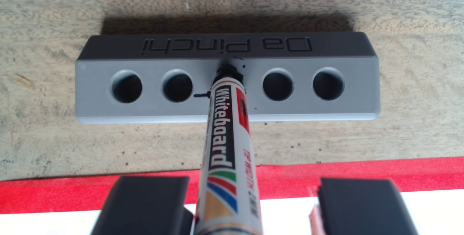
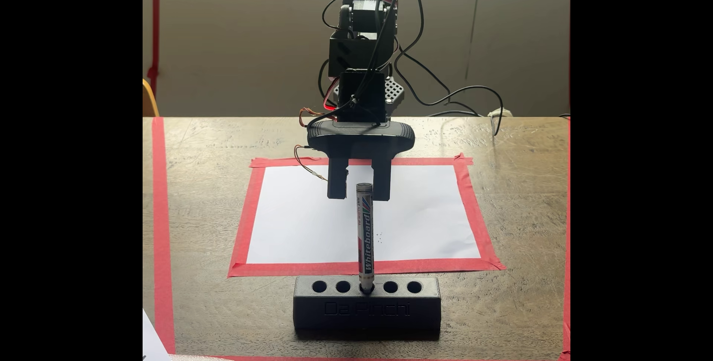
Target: Pick up a pen
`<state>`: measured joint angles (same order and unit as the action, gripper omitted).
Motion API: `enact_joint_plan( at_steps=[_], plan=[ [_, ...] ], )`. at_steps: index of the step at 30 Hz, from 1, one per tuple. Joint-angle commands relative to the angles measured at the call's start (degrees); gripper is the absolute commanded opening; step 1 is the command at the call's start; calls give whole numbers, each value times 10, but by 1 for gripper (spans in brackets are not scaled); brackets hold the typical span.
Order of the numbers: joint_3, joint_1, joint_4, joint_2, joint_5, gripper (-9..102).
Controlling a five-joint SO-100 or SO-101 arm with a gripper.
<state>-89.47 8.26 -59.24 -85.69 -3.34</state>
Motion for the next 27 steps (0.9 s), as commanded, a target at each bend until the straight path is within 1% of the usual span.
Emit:
enact_joint_plan(
  at_steps=[1, 10, 27],
  plan=[
    [45, -1, -7, -18, -5, 101],
    [42, -1, -21, -16, -4, 101],
    [39, -1, -21, -18, -4, 101]
  ],
)
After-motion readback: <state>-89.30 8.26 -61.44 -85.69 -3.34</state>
